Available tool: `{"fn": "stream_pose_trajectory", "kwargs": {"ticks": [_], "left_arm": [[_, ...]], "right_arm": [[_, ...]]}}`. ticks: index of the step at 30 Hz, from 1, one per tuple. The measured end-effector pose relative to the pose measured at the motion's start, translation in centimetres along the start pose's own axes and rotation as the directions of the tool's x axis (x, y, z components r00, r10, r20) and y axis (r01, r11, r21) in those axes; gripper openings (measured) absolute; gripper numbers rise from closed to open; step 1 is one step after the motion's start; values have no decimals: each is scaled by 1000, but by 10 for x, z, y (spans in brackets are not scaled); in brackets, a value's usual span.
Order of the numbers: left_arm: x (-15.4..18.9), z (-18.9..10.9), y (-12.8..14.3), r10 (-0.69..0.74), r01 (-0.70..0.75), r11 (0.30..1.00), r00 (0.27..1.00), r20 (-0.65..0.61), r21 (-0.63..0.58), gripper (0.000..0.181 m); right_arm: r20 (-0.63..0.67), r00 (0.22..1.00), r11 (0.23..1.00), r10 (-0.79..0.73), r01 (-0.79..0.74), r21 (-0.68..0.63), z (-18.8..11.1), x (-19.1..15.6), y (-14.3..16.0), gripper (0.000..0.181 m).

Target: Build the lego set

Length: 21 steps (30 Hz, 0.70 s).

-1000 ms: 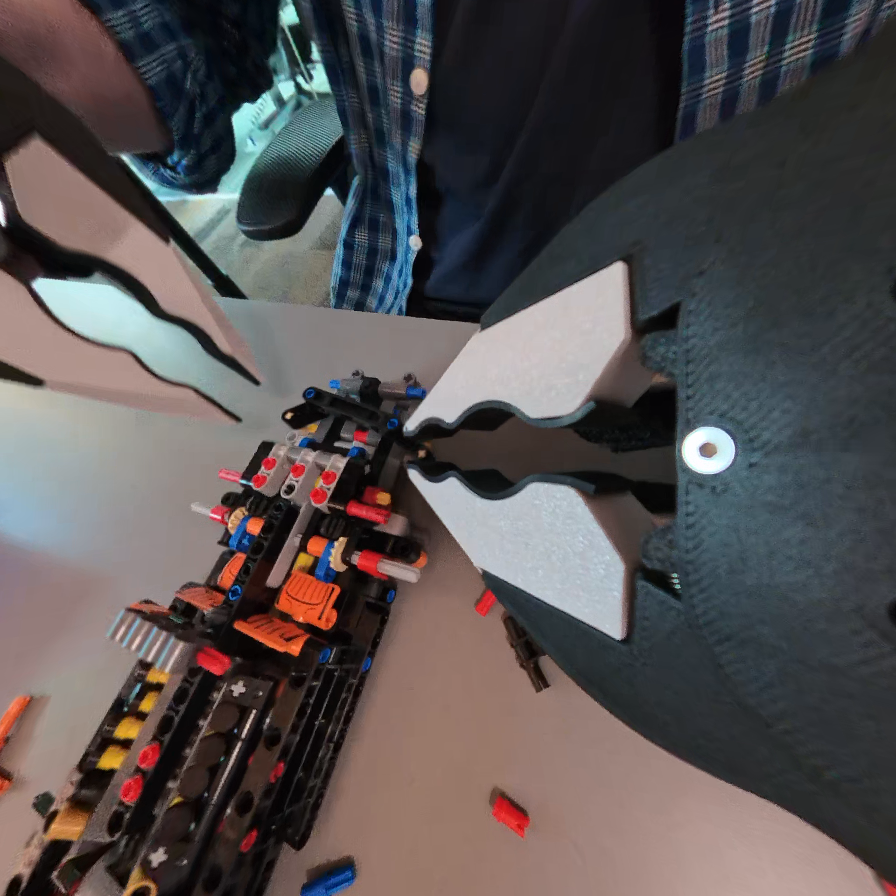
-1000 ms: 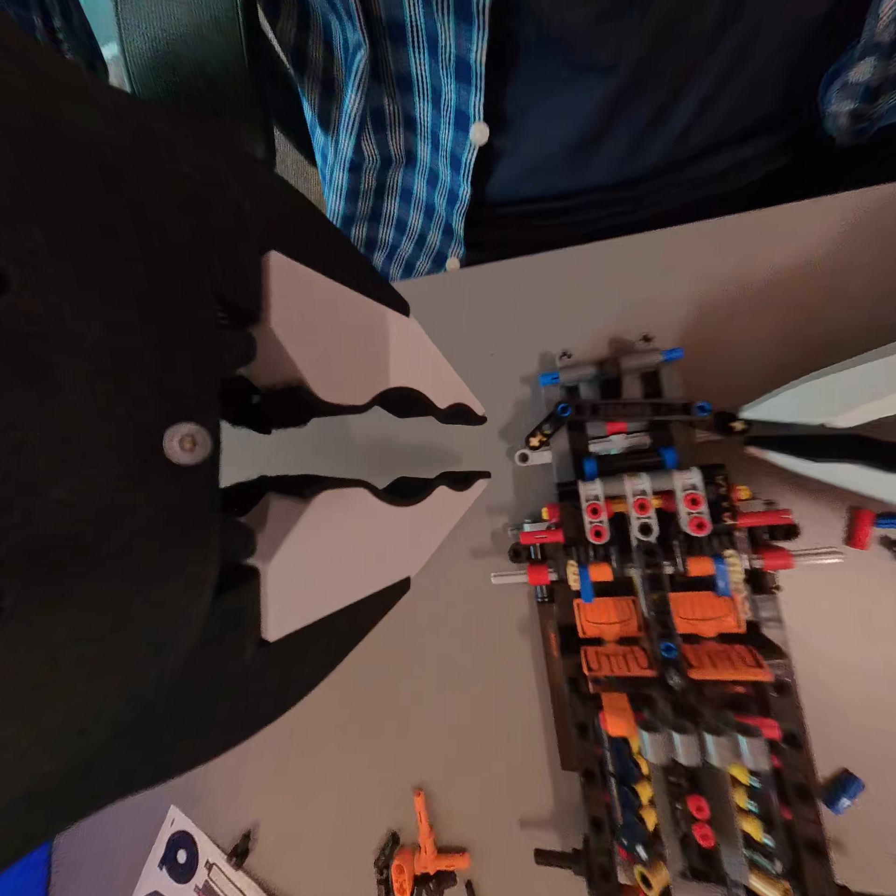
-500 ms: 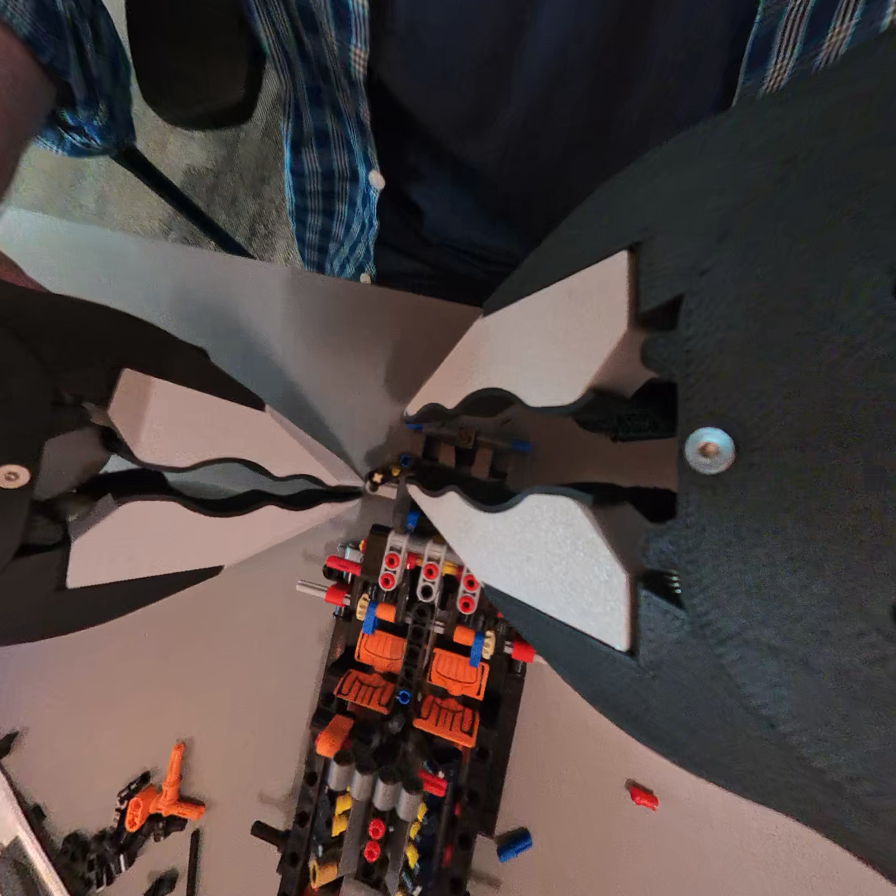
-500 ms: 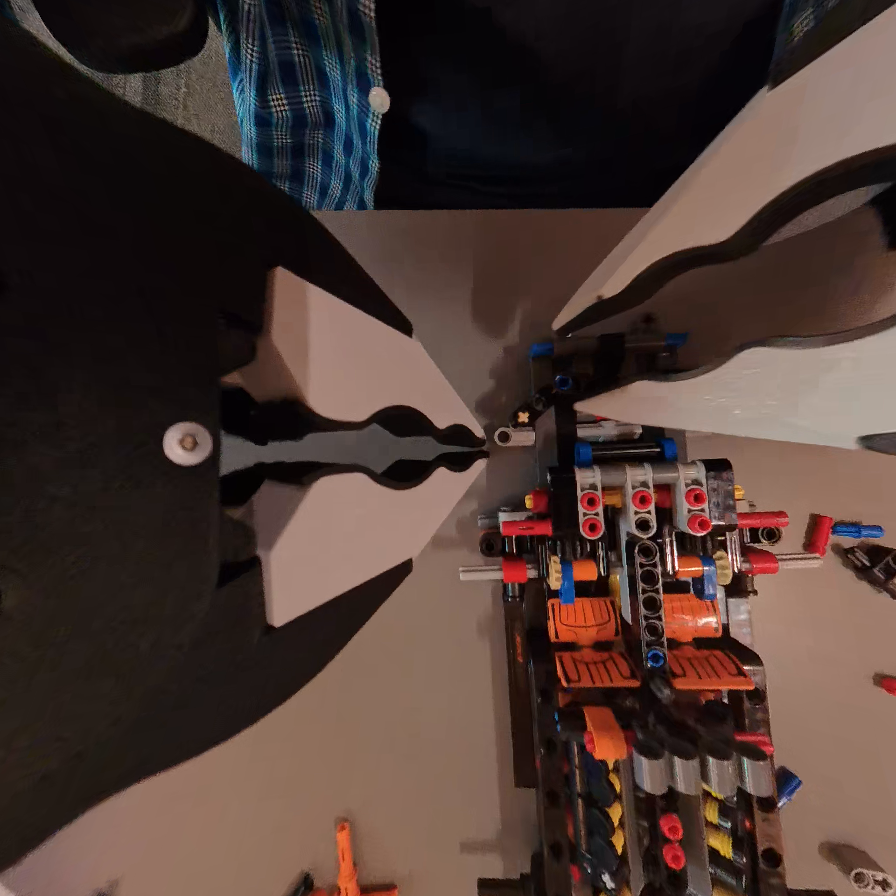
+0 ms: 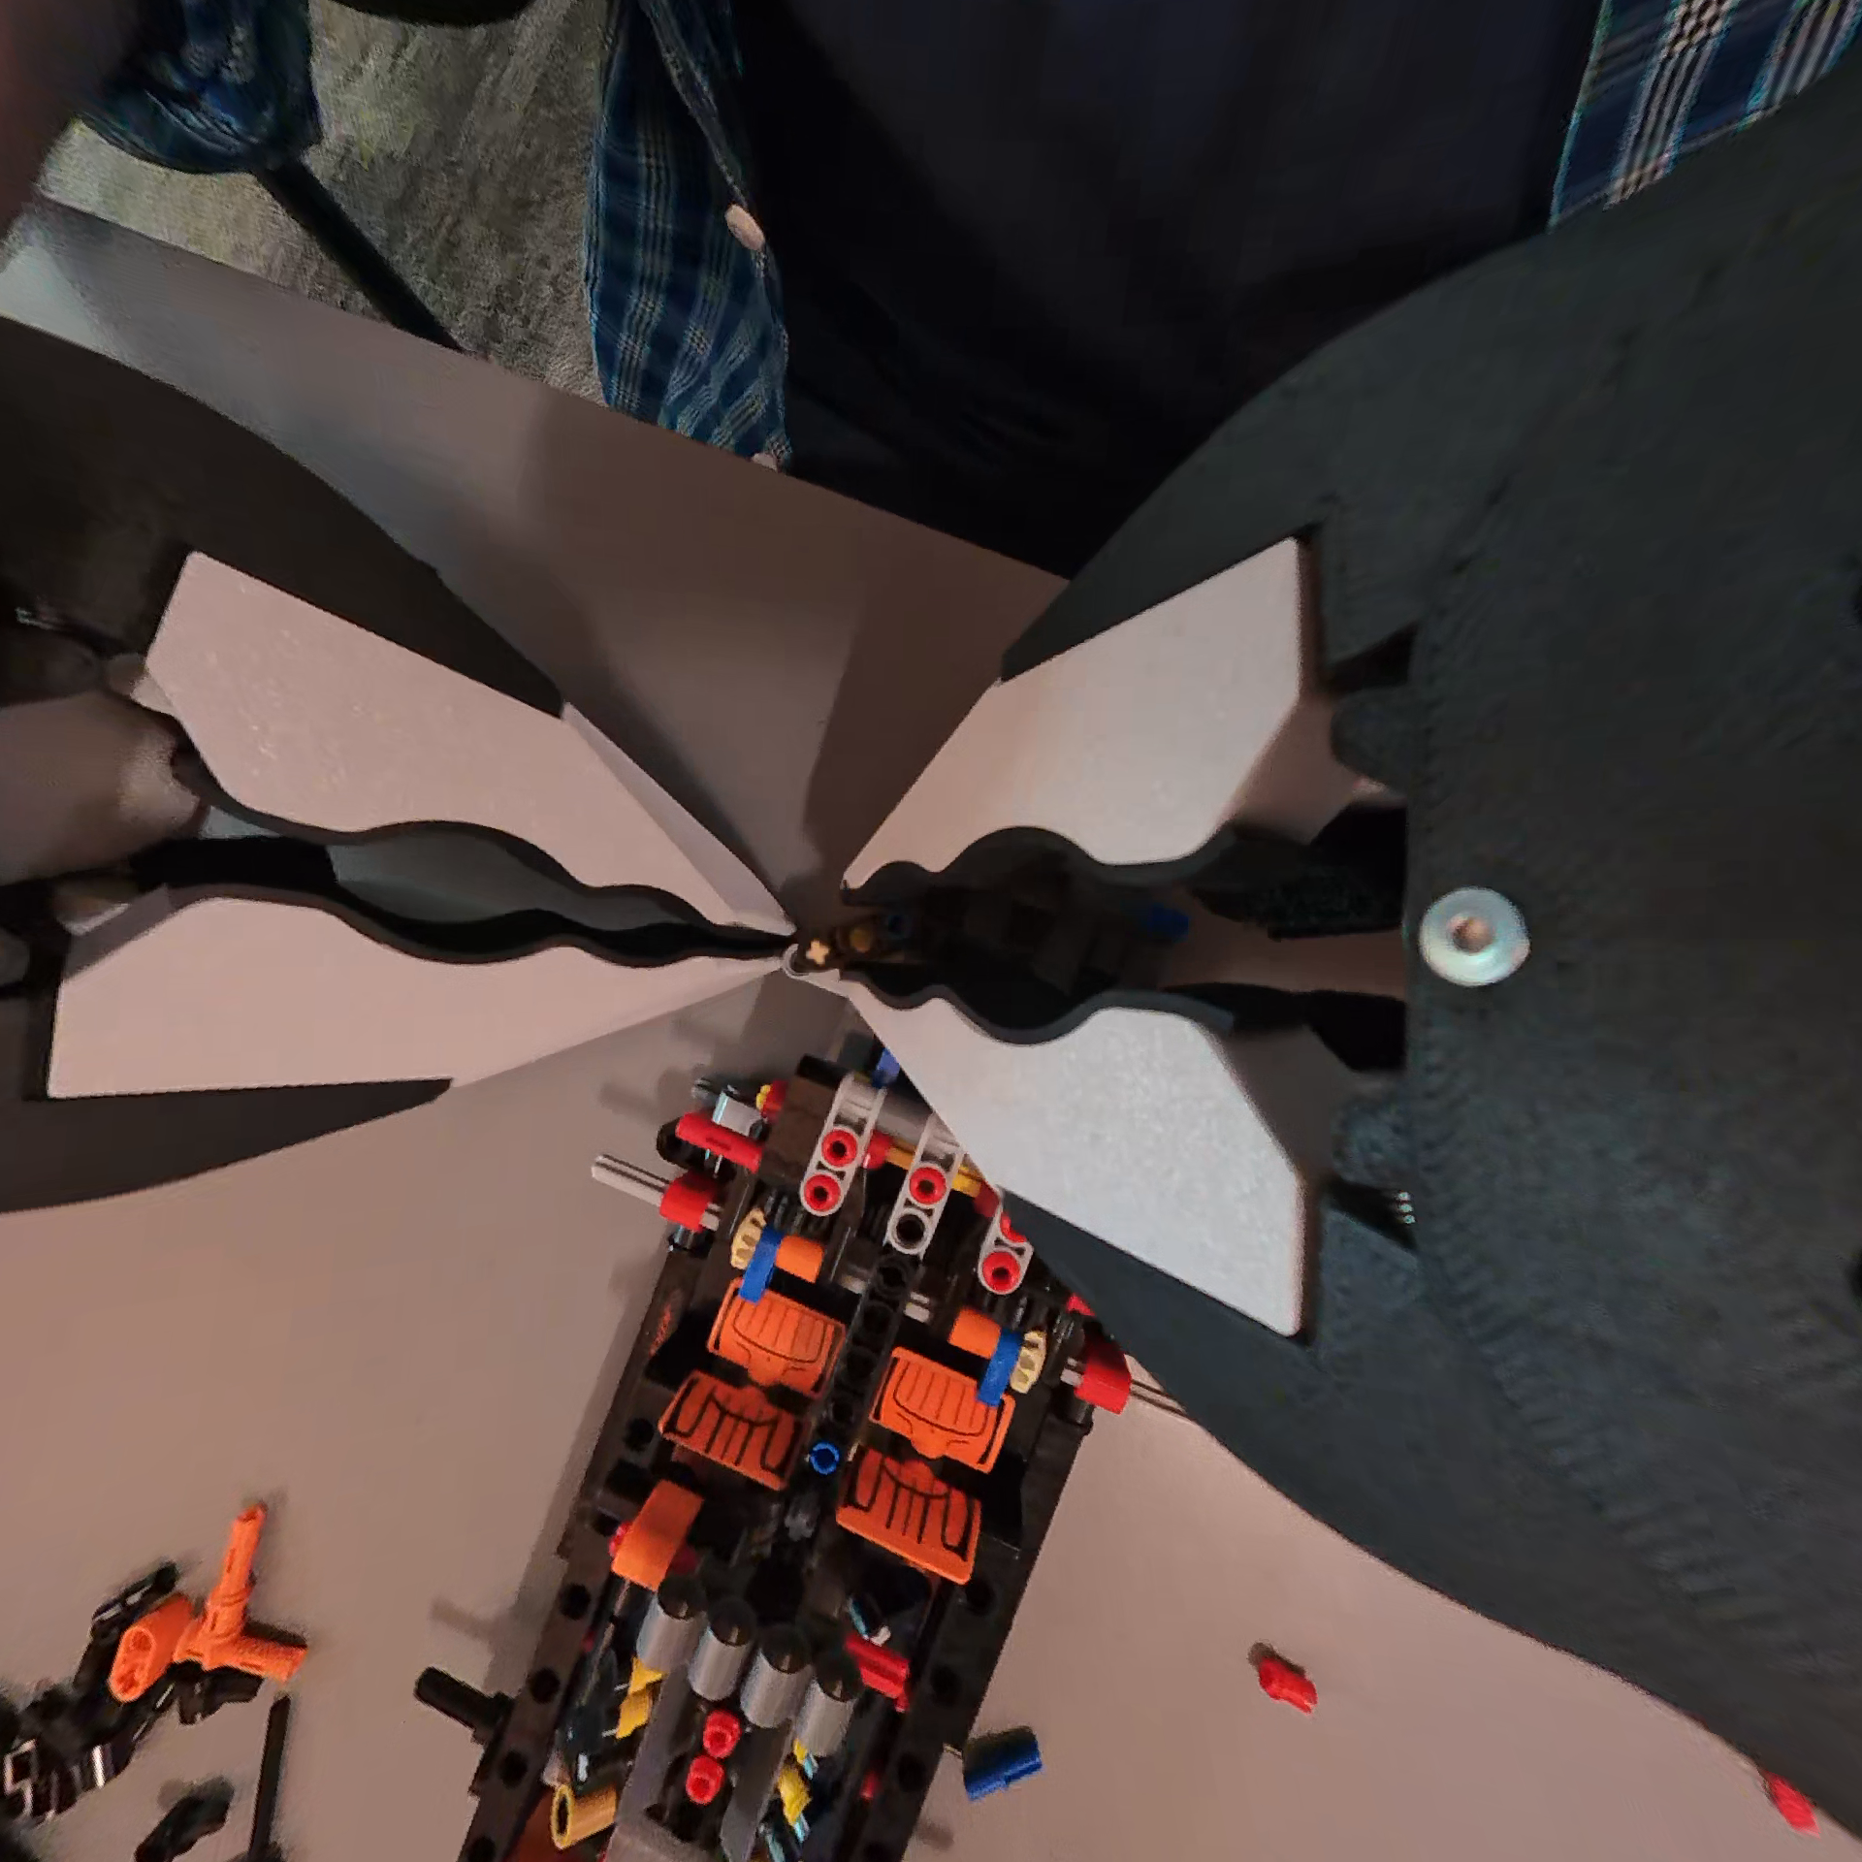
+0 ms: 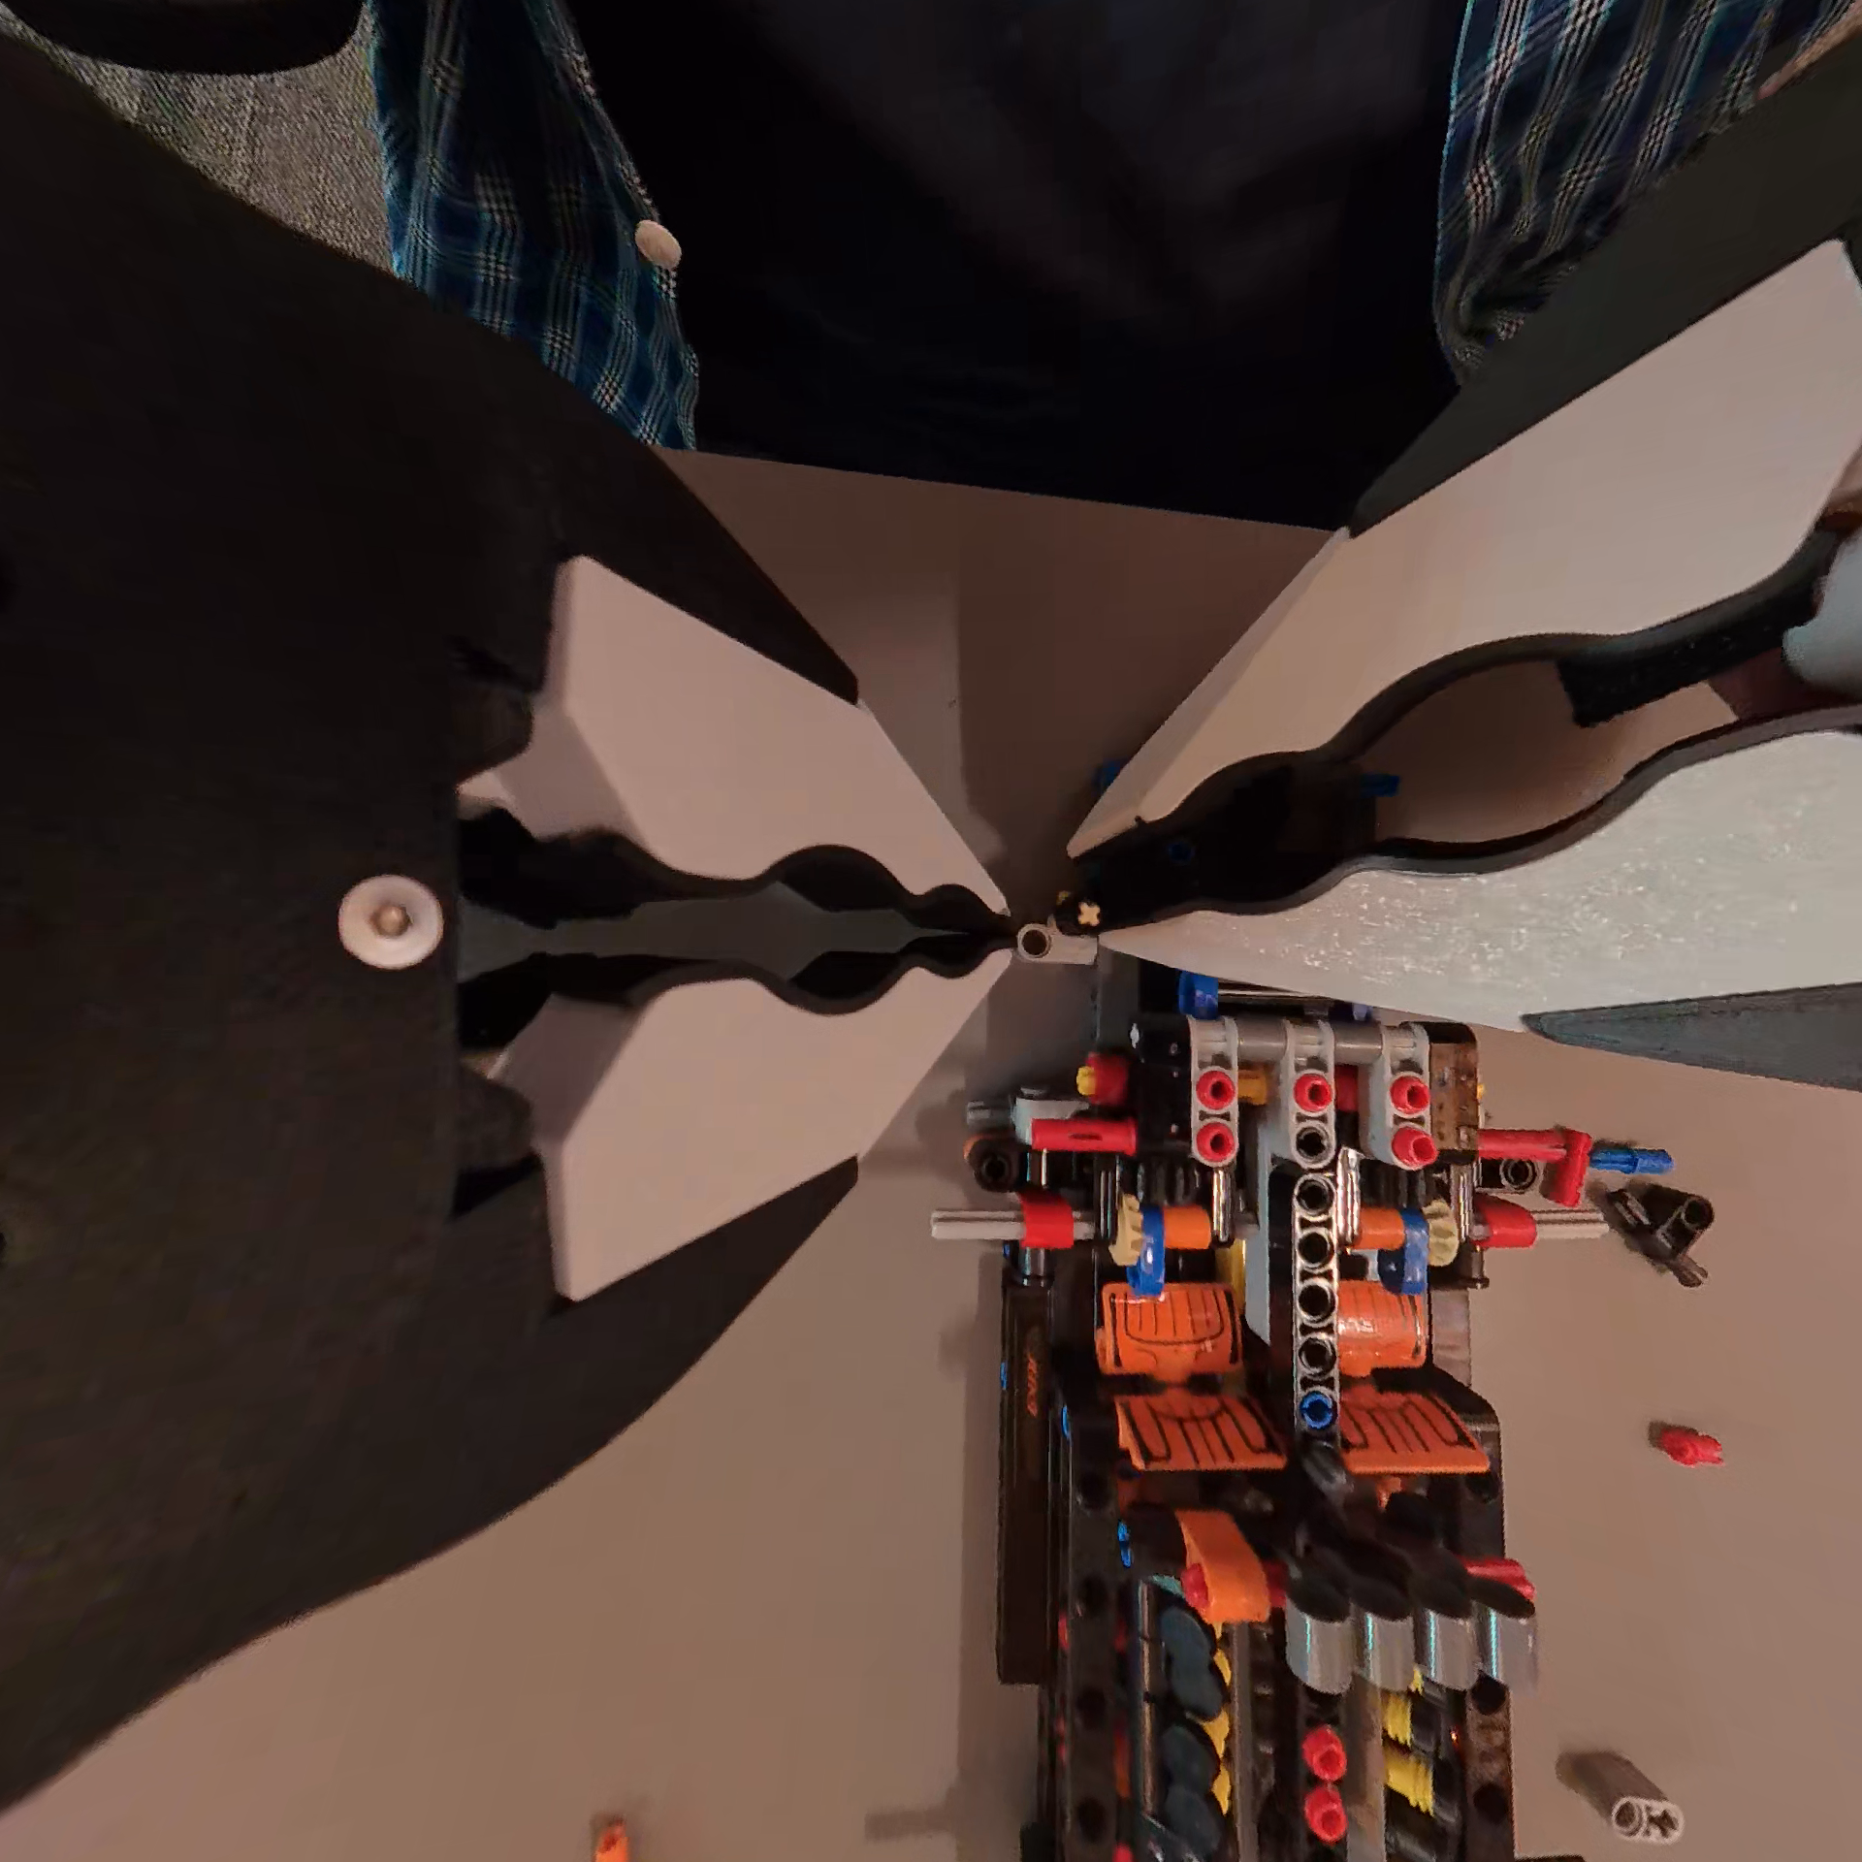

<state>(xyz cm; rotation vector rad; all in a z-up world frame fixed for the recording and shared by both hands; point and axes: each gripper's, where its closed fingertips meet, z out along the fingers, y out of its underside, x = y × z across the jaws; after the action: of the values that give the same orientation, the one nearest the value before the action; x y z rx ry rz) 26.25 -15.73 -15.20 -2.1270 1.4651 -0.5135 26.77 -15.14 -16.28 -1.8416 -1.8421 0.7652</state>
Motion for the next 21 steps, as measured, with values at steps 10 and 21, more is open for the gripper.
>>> {"fn": "stream_pose_trajectory", "kwargs": {"ticks": [10,21], "left_arm": [[-2,-4,-2,-76,77,993,997,-9,85,10],[-5,-7,3,-64,64,990,998,-1,127,10]], "right_arm": [[17,1000,999,8,-9,44,2,-2,-3,0],[36,999,998,19,-22,62,6,-3,-9,0]]}}
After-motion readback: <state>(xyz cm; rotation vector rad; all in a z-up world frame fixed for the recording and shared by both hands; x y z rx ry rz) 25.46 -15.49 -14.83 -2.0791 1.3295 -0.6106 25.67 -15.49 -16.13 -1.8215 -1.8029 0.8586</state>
